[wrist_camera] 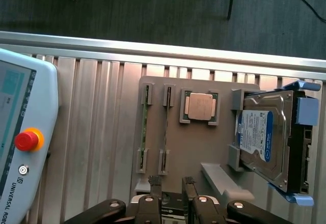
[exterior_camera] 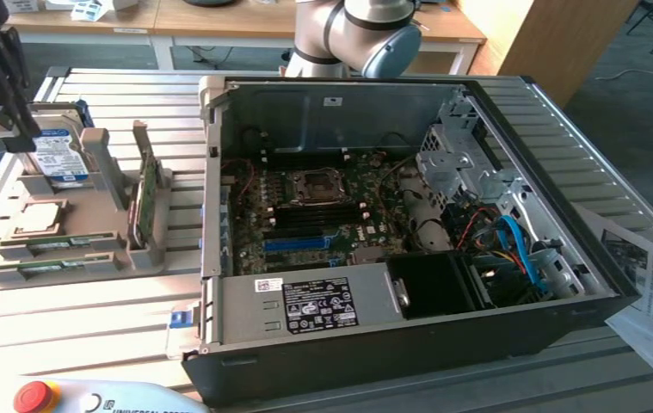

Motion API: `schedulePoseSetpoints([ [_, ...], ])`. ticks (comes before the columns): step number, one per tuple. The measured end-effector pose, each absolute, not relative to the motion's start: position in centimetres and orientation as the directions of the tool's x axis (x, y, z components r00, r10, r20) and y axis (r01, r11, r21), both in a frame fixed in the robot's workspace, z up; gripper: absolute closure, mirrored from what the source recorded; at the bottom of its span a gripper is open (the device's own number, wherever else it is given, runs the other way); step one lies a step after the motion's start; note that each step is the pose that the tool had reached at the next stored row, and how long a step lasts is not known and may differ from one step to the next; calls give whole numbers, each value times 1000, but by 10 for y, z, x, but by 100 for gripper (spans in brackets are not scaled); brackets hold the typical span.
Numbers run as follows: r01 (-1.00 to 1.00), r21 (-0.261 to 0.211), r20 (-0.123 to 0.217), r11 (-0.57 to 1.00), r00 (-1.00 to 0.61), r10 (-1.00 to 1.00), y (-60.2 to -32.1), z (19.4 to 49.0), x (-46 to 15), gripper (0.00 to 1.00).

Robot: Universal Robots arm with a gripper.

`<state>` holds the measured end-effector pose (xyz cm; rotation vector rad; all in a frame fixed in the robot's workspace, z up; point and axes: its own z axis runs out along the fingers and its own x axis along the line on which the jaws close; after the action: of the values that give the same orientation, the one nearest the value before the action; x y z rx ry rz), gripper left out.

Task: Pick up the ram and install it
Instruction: 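Pick up the ram and move it above insertion slot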

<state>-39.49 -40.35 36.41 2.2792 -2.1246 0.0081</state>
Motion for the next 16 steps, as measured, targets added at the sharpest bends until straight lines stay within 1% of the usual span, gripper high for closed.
schedulePoseSetpoints([
  [16, -997, 16, 21, -70, 70, -997, -422, 363, -395, 70],
])
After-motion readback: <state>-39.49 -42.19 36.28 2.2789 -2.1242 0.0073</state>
